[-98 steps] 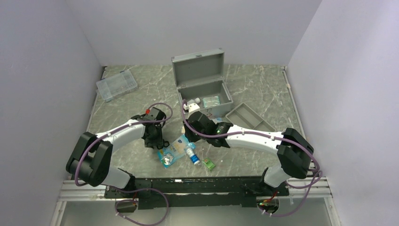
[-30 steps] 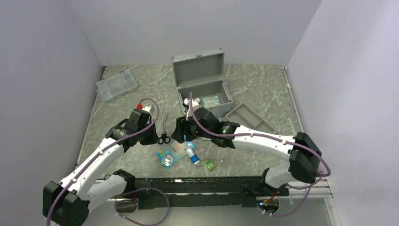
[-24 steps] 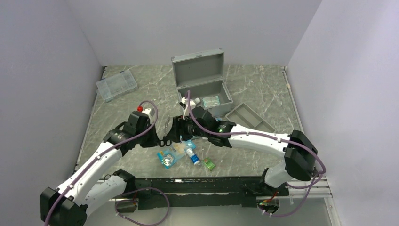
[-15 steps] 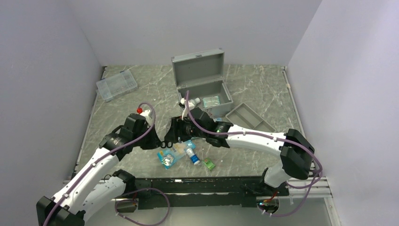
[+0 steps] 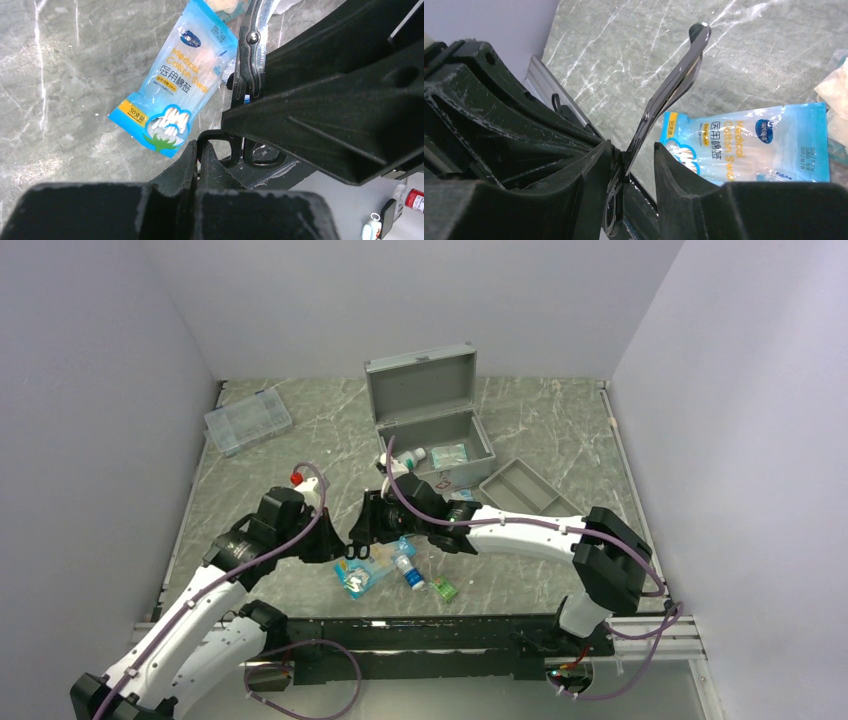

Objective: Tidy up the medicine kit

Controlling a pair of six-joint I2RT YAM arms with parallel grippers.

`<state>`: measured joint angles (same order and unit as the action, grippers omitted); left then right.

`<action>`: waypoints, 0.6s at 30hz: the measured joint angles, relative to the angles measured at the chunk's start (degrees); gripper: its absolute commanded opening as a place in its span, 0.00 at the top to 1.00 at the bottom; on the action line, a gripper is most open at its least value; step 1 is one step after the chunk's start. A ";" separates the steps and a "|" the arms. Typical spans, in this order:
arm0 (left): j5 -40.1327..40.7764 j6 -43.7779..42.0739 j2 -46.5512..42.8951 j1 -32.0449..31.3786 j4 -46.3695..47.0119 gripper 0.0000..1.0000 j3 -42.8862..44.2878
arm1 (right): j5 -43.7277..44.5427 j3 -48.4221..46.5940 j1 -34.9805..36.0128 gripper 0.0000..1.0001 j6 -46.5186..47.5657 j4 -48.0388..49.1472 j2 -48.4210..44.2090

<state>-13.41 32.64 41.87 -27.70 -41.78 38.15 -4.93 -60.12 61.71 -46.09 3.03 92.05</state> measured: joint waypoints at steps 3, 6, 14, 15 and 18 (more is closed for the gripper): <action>-0.55 0.02 -1.14 -0.15 -0.11 1.00 -0.72 | 0.07 -0.02 0.00 0.74 -0.61 0.48 0.22; -1.03 0.02 -1.95 -0.26 -0.15 1.00 -1.44 | 0.15 -0.04 0.07 0.87 -0.94 0.66 0.26; -1.33 0.02 -1.90 -0.37 -0.13 1.00 -1.62 | 0.63 -0.63 0.61 1.00 -1.90 1.22 0.42; -1.33 0.00 -1.90 -0.37 -0.13 0.97 -1.62 | 0.70 -0.63 0.63 1.00 -1.90 1.20 0.44; -1.31 0.00 -1.92 -0.37 -0.15 0.87 -1.62 | 0.98 -0.63 0.74 1.00 -1.90 1.29 0.46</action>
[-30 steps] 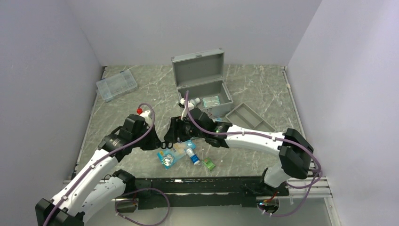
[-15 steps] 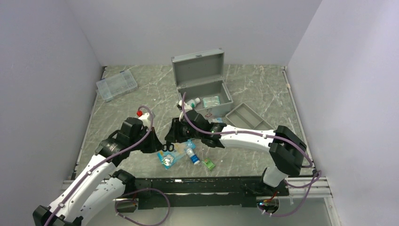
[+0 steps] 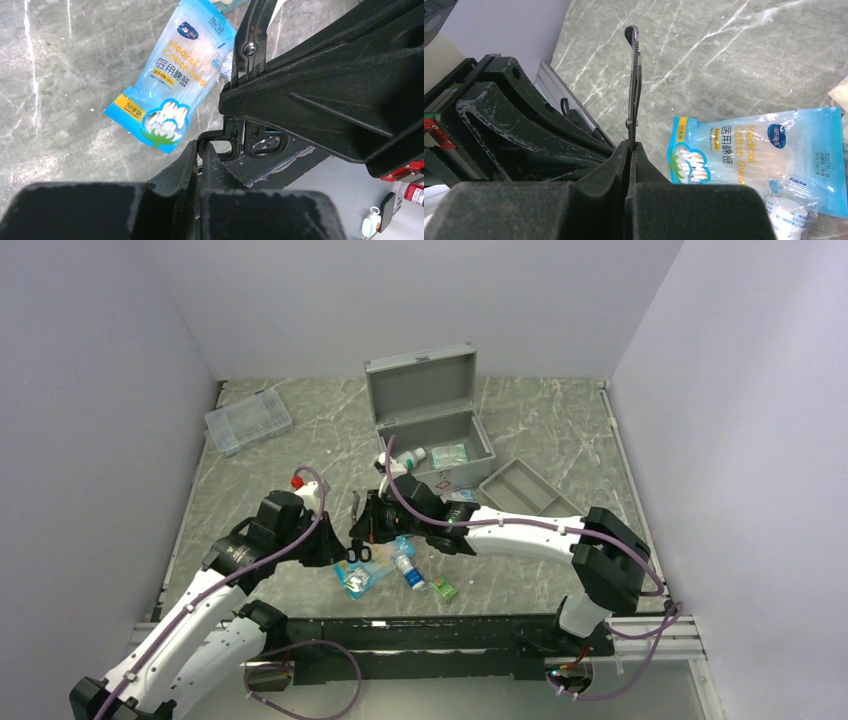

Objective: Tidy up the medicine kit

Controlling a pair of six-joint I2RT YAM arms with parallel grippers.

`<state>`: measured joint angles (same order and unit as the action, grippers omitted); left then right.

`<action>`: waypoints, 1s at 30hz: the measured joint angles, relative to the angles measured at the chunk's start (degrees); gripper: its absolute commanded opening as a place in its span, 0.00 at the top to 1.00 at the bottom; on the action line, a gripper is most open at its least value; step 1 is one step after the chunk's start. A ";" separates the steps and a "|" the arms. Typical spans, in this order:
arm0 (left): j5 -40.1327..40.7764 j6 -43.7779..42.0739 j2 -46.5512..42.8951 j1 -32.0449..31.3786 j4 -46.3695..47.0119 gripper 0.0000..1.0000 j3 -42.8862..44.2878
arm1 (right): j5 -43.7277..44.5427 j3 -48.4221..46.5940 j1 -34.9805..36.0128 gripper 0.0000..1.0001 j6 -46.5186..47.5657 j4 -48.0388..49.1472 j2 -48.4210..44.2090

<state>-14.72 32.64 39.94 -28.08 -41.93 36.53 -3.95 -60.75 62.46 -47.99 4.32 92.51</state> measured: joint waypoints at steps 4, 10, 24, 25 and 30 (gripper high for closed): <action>0.04 -0.02 -0.33 0.00 -0.39 0.75 0.00 | -0.02 0.00 0.24 1.00 0.02 0.17 0.00; 0.31 -0.04 -2.86 -0.15 -2.27 0.53 1.31 | -0.55 0.00 0.76 1.00 0.55 0.76 0.00; 7.87 -3.48 -8.35 -0.15 -6.69 0.02 13.70 | 6.05 0.00 0.98 1.00 6.82 -3.89 -6.34; 8.59 -3.76 -8.66 -0.15 -6.97 0.01 14.12 | 7.06 -0.02 0.96 1.00 7.65 -4.70 -7.50; 11.21 -5.64 -10.86 -0.15 -7.54 0.01 14.51 | 11.13 -0.96 0.28 1.00 11.39 -8.66 -12.13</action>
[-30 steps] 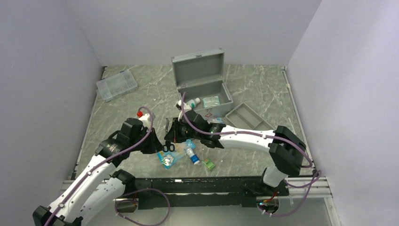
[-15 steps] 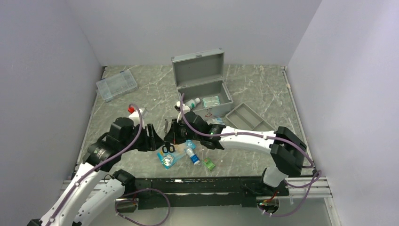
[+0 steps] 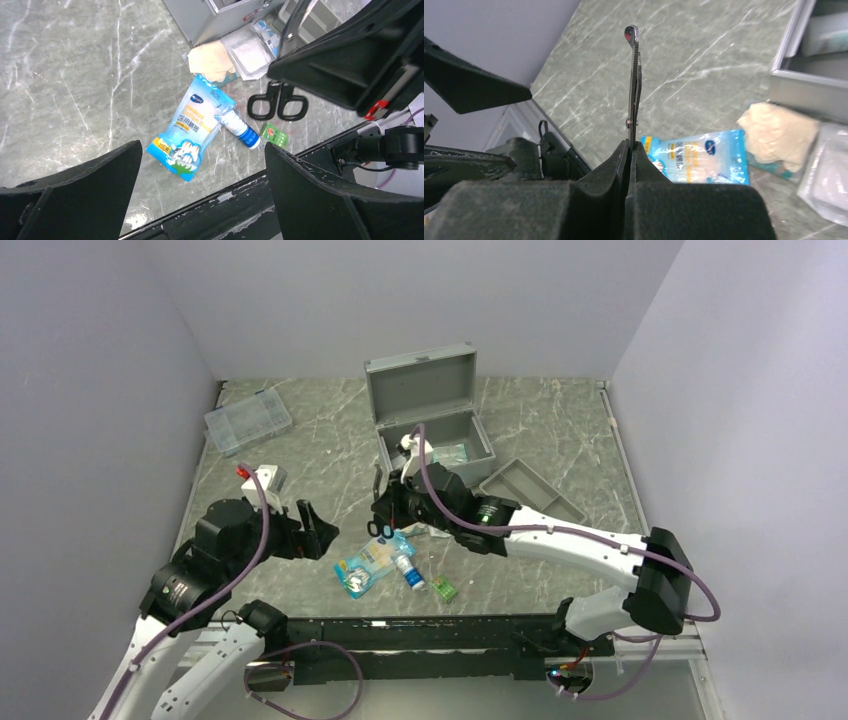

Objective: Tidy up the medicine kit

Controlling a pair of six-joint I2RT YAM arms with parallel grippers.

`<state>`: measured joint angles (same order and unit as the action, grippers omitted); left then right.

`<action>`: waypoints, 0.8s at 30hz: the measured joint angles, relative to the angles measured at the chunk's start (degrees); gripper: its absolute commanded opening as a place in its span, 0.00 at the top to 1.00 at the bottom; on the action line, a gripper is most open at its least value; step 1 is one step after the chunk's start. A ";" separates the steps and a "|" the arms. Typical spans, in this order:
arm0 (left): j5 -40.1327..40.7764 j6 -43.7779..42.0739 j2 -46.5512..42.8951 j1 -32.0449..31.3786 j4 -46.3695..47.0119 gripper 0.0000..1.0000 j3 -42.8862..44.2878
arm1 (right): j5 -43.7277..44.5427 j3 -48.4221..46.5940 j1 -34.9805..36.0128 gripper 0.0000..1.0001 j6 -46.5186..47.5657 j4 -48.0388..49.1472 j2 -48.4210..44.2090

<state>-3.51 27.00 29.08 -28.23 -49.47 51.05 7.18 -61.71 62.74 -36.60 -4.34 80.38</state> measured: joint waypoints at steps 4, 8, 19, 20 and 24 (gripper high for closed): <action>0.83 -1.44 -2.03 0.00 -0.09 0.01 -0.02 | 2.80 -1.75 -1.31 1.00 2.97 -2.82 -2.03; 1.01 -2.78 -4.28 0.00 0.94 0.01 -1.49 | 4.42 -3.89 -3.96 1.00 5.31 -5.11 -3.04; 0.15 -3.98 -5.64 0.00 2.97 0.01 -5.60 | 6.21 -8.57 -15.76 1.00 7.13 -7.69 -2.95; 0.11 -3.96 -5.64 0.00 3.19 0.01 -5.73 | 6.45 -8.85 -16.59 1.00 6.84 -7.61 -2.36; -0.44 -3.98 -5.90 0.00 3.78 0.01 -6.25 | 7.91 -9.49 -18.56 1.00 4.48 -6.84 1.46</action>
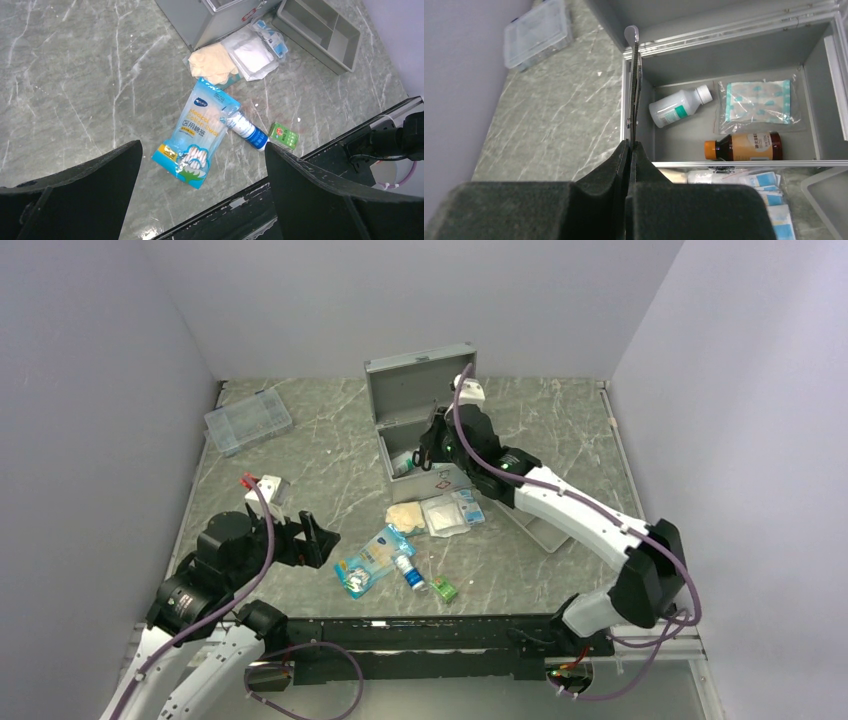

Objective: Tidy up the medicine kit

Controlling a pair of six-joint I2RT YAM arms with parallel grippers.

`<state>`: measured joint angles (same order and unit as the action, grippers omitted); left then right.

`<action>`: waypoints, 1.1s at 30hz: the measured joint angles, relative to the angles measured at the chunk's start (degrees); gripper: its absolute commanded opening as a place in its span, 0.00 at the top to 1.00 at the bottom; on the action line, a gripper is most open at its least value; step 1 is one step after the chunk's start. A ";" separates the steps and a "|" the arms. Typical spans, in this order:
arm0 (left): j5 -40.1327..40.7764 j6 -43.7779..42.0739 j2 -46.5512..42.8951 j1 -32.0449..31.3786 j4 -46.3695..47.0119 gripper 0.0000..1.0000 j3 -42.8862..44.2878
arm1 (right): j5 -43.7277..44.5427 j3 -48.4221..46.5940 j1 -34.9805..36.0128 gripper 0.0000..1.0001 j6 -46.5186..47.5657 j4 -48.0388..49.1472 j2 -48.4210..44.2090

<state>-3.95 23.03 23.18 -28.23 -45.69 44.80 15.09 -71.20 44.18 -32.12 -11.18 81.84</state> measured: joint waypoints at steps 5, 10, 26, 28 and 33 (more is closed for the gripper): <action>-1.14 -0.09 -1.11 0.00 0.76 0.01 -0.55 | 2.34 0.00 -1.22 1.00 -5.31 1.44 5.18; -1.90 -0.13 -1.70 0.00 1.22 0.01 -0.57 | 3.96 0.37 -3.06 1.00 -13.29 4.02 8.59; -2.91 -0.92 -3.67 0.00 1.75 0.01 -1.09 | 2.47 -0.04 -6.86 1.00 -35.30 9.64 24.26; -2.97 -0.94 -3.93 0.00 1.75 0.01 -1.18 | 1.77 -0.26 -7.26 1.00 -37.48 10.58 25.35; -3.67 -1.03 -3.96 0.00 1.77 0.01 -1.20 | -0.59 -1.29 -8.17 1.00 -41.75 13.31 26.86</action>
<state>-7.62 22.00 19.22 -28.23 -43.92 43.59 14.50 -72.49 36.01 -73.87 2.13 108.71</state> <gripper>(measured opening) 0.994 0.019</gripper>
